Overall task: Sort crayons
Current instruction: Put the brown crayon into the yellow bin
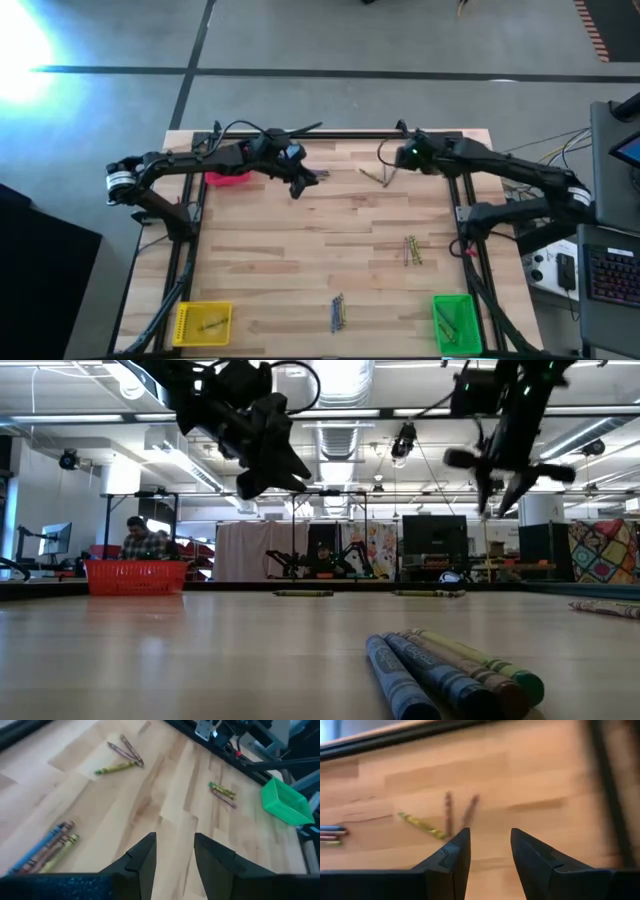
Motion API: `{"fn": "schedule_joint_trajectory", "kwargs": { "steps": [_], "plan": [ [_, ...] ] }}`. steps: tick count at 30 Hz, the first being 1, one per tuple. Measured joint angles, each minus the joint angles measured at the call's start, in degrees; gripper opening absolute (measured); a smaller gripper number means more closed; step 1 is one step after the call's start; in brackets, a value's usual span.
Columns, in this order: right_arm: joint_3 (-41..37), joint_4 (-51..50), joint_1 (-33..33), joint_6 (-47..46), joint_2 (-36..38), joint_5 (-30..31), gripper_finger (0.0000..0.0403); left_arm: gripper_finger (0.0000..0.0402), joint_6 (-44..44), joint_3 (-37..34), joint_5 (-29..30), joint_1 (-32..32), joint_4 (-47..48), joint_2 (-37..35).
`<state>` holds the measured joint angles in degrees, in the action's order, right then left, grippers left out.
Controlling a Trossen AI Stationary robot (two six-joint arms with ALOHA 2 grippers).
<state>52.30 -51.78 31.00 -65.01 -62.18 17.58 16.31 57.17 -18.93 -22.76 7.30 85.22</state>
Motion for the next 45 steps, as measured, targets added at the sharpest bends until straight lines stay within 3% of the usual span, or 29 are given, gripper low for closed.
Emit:
{"fn": "schedule_joint_trajectory", "kwargs": {
  "steps": [3, 5, 13, 26, 30, 36, 45],
  "plan": [
    [-3.7, 12.4, 3.9, 2.0, -4.9, -6.7, 0.0132, 0.0116, 0.0, 0.0, 0.1, 0.0, -1.1, 0.1],
    [-4.6, 15.4, 5.3, 1.3, -9.0, -7.7, 0.0132, 0.0116, 0.7, 0.0, 0.0, 0.0, -1.2, 0.1],
    [-2.2, 16.5, 6.5, 0.8, -23.5, -8.7, 0.0132, 0.0116, 2.0, 0.0, 0.0, 0.2, 5.2, 0.1],
    [4.3, 16.3, 7.5, 4.3, -35.4, -8.4, 0.0132, 0.0116, 0.0, -0.1, 0.6, 0.2, 11.8, 0.1],
    [4.3, 16.3, 7.5, 7.4, -36.9, -9.5, 0.0109, 0.0116, -0.4, -0.1, 1.0, 0.2, 11.8, 0.1],
    [4.1, 15.9, 7.6, 9.9, -35.5, -10.0, 0.0023, 0.0116, -2.3, -0.1, 3.1, 0.2, 12.4, 0.1],
    [3.9, 15.8, 6.5, 11.0, -26.4, -12.0, 0.0010, 0.0116, -6.3, -0.1, 3.0, 0.1, 15.2, -0.5]
  ]
}}
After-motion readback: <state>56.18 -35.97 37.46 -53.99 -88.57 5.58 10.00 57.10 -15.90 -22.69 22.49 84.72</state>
